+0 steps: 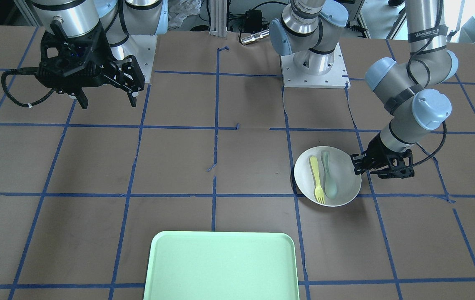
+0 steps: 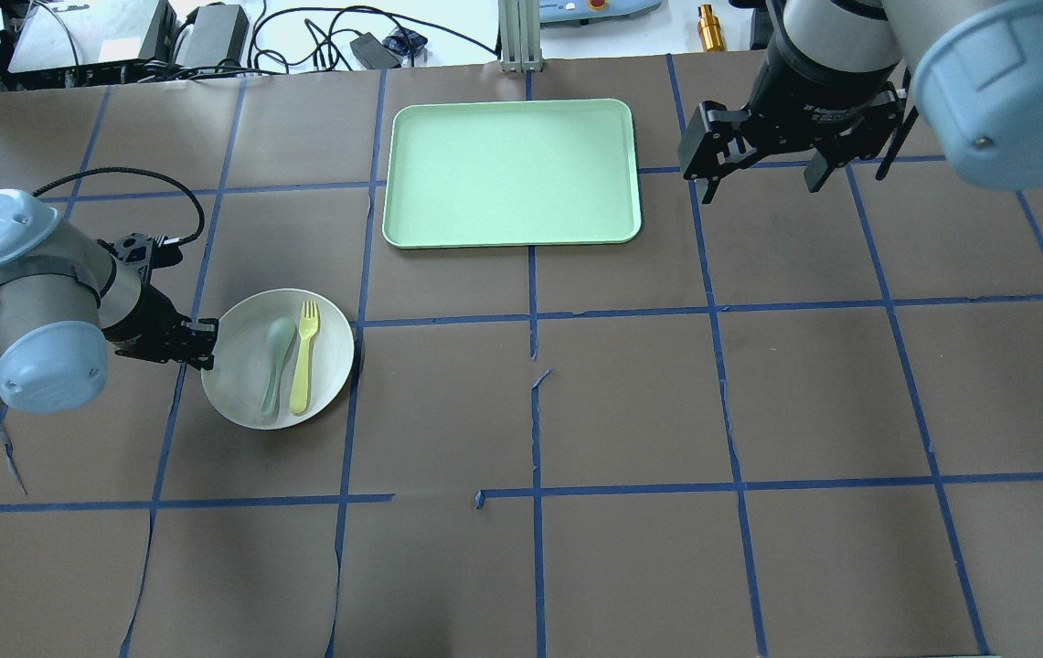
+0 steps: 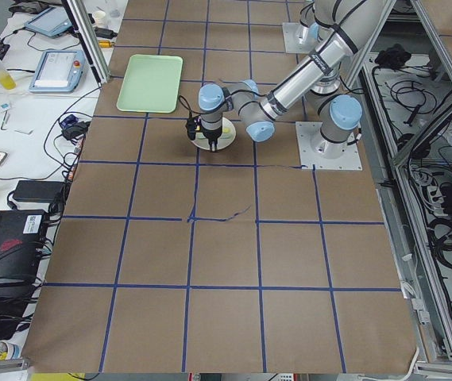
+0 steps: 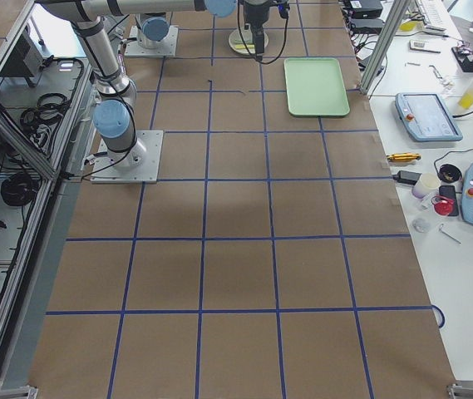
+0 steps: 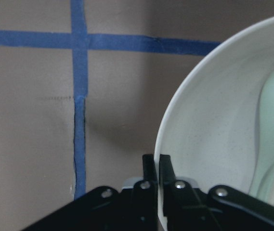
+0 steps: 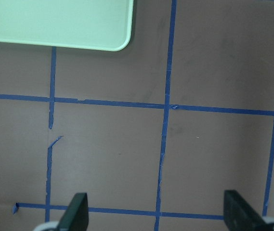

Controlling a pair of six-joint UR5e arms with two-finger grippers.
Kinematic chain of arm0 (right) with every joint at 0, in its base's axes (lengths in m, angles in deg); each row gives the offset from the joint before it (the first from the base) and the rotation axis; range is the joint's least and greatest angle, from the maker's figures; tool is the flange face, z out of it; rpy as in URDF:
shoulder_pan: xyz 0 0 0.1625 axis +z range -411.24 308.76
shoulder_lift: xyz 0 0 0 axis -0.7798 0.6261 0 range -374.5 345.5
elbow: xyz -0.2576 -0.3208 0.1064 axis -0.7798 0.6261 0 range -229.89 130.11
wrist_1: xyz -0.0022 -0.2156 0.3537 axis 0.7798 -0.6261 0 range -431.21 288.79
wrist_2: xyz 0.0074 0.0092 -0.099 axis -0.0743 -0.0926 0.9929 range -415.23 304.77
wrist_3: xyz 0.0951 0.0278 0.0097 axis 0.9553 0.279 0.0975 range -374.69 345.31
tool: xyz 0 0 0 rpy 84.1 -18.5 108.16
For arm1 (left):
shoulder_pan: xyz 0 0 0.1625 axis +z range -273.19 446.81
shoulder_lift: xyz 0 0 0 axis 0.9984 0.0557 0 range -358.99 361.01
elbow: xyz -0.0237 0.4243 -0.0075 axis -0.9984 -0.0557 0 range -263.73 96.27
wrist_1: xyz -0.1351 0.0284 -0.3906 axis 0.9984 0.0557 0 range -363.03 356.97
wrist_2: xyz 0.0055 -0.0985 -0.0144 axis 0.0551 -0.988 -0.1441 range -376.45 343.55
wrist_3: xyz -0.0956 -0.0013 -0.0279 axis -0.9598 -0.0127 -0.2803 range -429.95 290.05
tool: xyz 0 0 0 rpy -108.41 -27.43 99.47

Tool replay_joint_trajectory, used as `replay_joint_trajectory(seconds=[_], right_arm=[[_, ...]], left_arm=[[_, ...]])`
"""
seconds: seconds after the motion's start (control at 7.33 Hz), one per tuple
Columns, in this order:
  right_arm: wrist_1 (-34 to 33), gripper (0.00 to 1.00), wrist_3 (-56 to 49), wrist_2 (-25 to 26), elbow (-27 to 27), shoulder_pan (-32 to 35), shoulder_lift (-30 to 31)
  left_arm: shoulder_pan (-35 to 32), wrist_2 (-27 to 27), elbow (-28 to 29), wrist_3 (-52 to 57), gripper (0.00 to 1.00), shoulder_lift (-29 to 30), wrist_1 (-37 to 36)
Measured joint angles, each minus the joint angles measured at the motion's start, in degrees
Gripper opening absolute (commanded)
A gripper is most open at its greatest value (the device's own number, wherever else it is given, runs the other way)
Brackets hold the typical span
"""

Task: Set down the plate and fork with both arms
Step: 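Carry the plate with the left gripper and lower it onto the green tray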

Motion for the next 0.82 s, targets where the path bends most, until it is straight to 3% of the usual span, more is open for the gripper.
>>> replay_joint_trajectory(seconds=[0.41, 0.82], right_arm=[[0.00, 1.00, 0.04, 0.00, -0.03, 0.00, 0.00], [0.00, 1.00, 0.01, -0.02, -0.06, 0.01, 0.00]], left_arm=[[2.35, -11.35, 6.68, 1.37, 0.00, -0.05, 9.83], [-3.00, -15.37, 13.66, 0.26, 0.00, 3.41, 13.38]])
